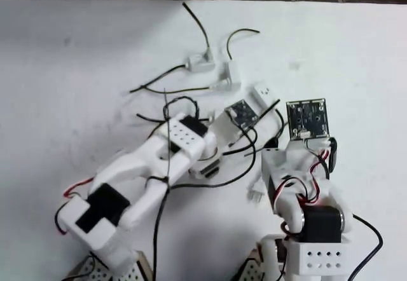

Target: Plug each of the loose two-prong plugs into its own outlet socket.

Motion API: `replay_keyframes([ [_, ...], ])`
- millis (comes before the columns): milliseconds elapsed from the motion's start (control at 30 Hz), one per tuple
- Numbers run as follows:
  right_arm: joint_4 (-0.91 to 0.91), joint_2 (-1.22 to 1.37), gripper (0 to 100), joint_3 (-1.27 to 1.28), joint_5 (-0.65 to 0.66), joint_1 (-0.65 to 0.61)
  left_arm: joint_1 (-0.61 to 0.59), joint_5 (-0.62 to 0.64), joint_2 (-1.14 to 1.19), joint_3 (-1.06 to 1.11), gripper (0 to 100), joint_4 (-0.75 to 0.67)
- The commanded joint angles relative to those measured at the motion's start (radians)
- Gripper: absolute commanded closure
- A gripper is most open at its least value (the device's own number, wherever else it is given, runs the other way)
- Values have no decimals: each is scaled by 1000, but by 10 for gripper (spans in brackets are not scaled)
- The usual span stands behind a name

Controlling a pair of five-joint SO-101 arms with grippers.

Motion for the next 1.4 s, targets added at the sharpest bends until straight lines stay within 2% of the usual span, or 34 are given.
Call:
replay_keyframes([
  [0,4,-8,604,-6,-3,10,10,2,62,-95,880,61],
  [200,18,-8,604,-6,-2,10,12,2,36,-89,976,66],
  [467,18,-8,604,-6,-2,10,-31,-8,-259,9,978,69],
  [733,18,-8,604,-6,-2,10,-222,-9,-507,9,978,71],
  [800,18,-8,604,-6,-2,10,-280,-48,-535,2,978,68],
  [933,18,-8,604,-6,-2,7,-407,-107,-533,-48,978,66],
  [1133,18,-8,604,-3,-2,5,-564,-157,-409,-97,978,-58],
  [1367,12,-8,604,26,-2,4,-631,-164,-104,-201,977,-157],
])
